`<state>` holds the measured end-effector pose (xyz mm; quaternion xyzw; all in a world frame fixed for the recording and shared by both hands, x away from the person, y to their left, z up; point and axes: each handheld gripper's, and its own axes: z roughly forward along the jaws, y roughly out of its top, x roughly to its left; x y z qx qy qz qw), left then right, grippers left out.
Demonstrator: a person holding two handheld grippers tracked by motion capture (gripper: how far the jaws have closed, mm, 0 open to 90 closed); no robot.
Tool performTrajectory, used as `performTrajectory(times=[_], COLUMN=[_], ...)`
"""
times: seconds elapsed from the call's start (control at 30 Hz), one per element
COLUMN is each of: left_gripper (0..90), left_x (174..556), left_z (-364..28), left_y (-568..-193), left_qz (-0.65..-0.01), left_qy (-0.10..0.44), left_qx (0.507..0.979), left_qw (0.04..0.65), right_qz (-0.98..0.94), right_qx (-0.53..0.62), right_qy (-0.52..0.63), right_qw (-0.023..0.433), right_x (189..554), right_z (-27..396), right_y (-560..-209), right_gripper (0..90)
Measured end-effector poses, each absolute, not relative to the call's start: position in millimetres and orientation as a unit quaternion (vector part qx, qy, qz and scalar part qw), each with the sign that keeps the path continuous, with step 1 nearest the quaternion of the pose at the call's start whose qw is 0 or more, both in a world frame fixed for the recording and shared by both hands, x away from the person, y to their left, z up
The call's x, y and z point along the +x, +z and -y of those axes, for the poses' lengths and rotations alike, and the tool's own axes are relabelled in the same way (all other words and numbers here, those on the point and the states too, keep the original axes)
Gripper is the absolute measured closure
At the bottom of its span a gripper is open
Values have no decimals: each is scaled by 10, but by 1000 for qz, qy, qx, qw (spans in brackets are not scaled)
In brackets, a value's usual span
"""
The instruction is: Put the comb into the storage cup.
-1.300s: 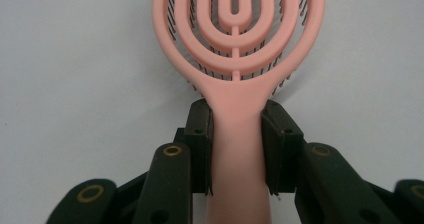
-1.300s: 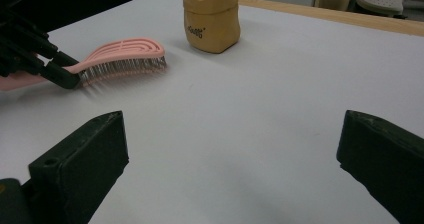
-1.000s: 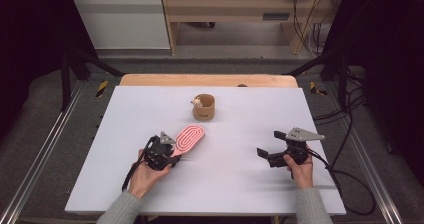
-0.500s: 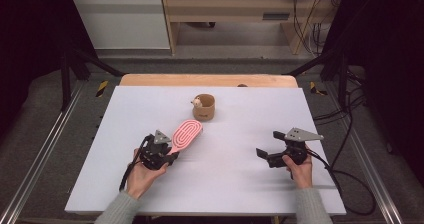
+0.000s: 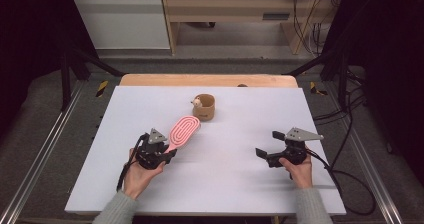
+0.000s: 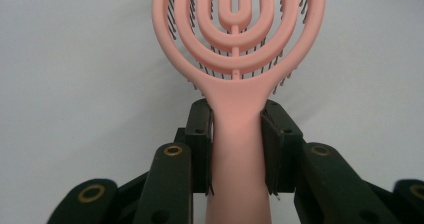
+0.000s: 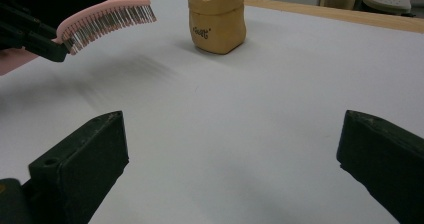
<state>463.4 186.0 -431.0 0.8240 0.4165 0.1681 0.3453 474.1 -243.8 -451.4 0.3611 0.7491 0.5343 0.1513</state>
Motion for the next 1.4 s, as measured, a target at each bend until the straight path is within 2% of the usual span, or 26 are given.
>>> performTrajectory(times=[1.4], left_gripper=[687], left_x=[4535], left_z=[-1826], left_y=[-4163], left_qz=[-397], left_qy=[195], left_qx=[819], left_qw=[366], right_qz=[-725], right_qx=[370], right_qy=[564], right_qw=[137], right_x=[4695], right_z=[2011], right_y=[-4360], right_gripper=[5])
